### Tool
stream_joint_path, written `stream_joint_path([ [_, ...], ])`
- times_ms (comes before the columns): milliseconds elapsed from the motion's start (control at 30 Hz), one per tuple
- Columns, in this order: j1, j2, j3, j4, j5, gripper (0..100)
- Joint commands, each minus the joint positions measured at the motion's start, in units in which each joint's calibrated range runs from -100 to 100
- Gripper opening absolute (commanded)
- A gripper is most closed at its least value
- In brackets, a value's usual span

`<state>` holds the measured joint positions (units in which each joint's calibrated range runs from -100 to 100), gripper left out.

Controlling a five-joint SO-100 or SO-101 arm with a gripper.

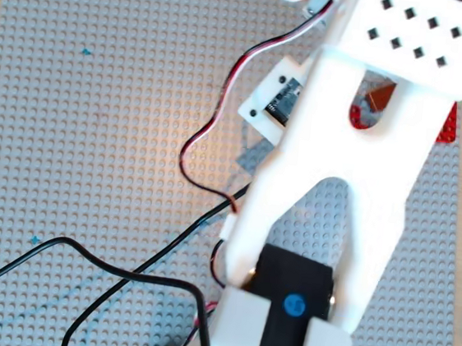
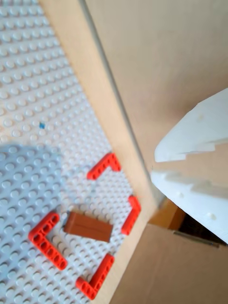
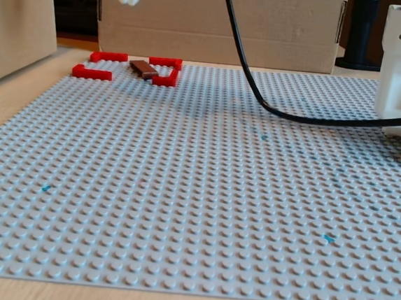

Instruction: Grab and store lego

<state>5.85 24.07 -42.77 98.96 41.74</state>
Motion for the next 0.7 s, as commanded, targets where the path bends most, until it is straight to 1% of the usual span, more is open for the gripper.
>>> stream_joint_path([
  [0,-6.2,-11.0,7.3,1.0,-0.1,2],
  [167,-15.4,-22.5,21.0,1.0,-0.7,2],
  [300,-20.2,-30.8,29.7,1.0,-2.7,2],
  [567,-22.5,-45.5,42.4,1.0,-4.0,2],
  [667,-22.8,-51.3,45.4,0.9,-5.6,2],
])
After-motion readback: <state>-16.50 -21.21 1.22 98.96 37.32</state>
